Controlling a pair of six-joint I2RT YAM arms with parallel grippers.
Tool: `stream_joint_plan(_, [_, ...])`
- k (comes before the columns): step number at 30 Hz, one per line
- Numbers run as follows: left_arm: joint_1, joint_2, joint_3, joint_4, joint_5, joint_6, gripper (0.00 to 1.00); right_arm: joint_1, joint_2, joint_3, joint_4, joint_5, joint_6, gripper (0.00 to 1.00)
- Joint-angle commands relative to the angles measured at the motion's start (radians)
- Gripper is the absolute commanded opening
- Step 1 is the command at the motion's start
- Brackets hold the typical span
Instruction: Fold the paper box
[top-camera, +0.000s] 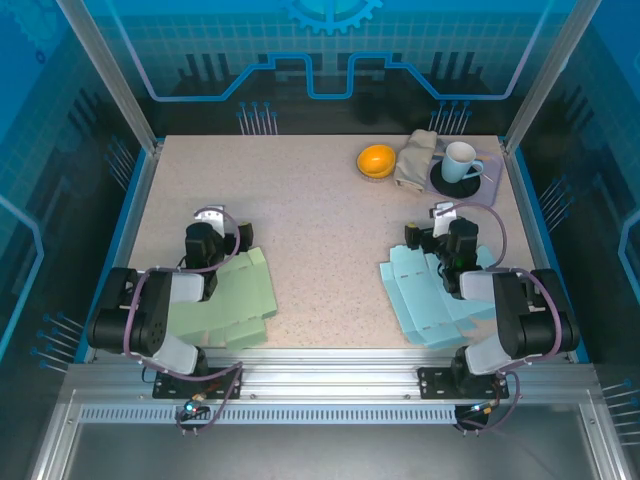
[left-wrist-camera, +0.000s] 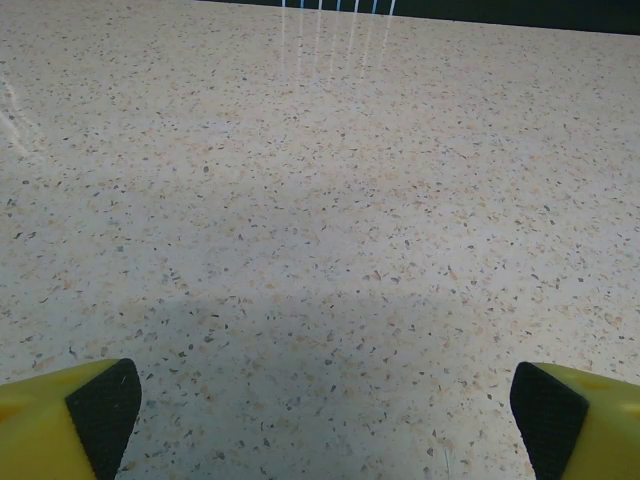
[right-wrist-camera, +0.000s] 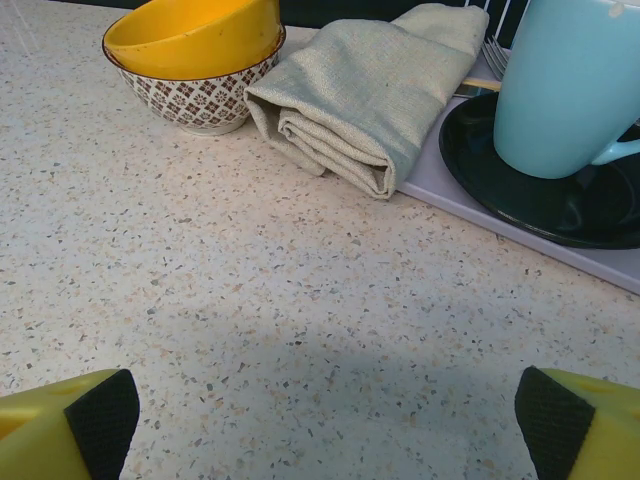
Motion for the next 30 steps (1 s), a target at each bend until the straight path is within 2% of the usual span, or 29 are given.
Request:
stream_joint_plan(1, [0.011,0.000,0.021,-0.006,0.025,0.020,0.99,0.002,0.005,0.017,-0.002,-0.008,-0.010,1.00])
stream_joint_plan(30, [0.035,-0.001,0.023,-0.010,0.071,0.006,0.99,-0.002,0.005,0.019,-0.004,-0.017,-0.008,1.00])
